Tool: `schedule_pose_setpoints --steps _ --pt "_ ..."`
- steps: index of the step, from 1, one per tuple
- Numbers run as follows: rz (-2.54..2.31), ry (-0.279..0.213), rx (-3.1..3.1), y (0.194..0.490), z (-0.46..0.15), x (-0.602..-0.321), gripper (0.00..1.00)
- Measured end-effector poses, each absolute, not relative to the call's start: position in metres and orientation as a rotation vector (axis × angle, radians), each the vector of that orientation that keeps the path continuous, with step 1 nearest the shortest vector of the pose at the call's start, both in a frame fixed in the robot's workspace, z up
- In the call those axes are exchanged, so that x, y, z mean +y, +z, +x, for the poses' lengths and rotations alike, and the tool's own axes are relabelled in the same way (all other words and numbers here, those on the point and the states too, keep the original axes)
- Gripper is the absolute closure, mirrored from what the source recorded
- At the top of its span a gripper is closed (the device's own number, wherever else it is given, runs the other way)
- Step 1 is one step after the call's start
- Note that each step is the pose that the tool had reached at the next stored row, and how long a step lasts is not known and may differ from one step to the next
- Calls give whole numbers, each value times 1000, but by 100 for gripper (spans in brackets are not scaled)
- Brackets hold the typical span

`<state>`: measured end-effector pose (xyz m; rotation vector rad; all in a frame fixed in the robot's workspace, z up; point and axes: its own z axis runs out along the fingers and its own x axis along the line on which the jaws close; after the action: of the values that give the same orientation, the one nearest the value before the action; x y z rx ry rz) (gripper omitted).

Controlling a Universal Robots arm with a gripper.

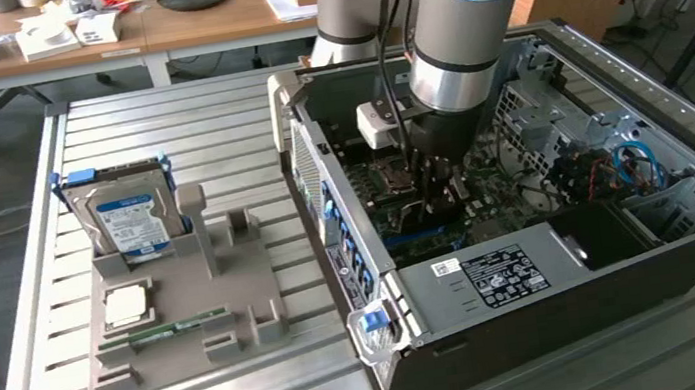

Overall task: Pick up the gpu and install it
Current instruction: 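Insert the gpu into the slot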

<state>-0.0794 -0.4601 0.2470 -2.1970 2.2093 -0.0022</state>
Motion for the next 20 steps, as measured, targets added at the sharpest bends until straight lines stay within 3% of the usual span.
schedule_pose_setpoints --steps 20 --pt "-2197 -3 2209 247 -81 -460 74"
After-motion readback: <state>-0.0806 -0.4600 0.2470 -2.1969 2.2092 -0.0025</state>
